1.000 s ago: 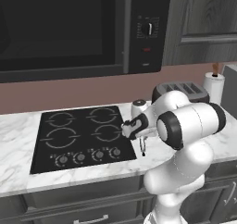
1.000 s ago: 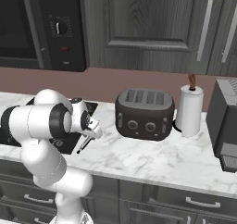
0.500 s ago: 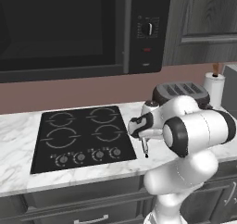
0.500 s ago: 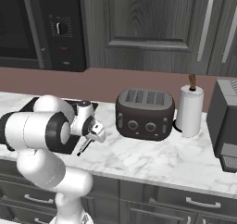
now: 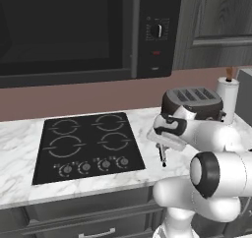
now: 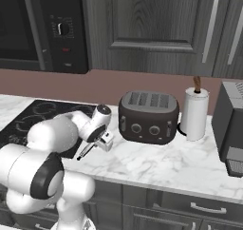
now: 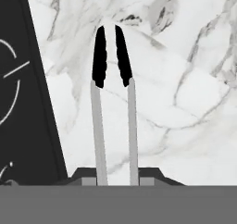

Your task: Pick up the tongs from the counter and place them near the plate next to the oven.

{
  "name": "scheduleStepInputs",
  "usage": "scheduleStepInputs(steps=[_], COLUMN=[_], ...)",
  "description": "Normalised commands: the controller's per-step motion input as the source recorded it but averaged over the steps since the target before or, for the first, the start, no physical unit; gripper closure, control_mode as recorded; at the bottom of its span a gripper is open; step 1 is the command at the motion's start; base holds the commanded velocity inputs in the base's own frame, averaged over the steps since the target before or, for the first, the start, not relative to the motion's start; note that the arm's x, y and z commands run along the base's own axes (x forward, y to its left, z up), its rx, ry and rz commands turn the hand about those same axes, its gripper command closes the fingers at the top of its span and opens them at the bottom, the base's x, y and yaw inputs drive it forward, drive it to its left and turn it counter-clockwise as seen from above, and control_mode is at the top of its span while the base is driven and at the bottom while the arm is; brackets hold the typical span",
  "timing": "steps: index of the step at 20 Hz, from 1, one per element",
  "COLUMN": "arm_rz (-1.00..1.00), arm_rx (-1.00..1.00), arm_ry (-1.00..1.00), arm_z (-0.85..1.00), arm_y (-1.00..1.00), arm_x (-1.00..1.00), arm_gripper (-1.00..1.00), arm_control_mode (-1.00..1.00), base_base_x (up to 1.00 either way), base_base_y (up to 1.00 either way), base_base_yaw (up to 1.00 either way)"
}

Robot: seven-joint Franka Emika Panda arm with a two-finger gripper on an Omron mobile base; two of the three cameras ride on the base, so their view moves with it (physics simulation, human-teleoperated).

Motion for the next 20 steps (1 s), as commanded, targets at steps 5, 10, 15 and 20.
scheduleStepInputs(steps=[5, 10, 15, 20], arm_rz=[0.0, 0.0, -0.02, -0.11], arm_rx=[-0.04, -0.03, -0.05, -0.06], arm_ry=[0.05, 0.17, 0.02, 0.0], arm_z=[0.57, 0.53, 0.39, 0.21], arm_y=[0.08, 0.03, 0.0, 0.01], arm_x=[-0.19, -0.23, -0.35, -0.36], arm_gripper=[1.0, 1.0, 1.0, 1.0], arm_control_mode=[-1.0, -1.0, -1.0, -1.0], base_base_x=[0.0, 0.0, 0.0, 0.0], base_base_y=[0.0, 0.0, 0.0, 0.0], base_base_yaw=[0.0, 0.0, 0.0, 0.0])
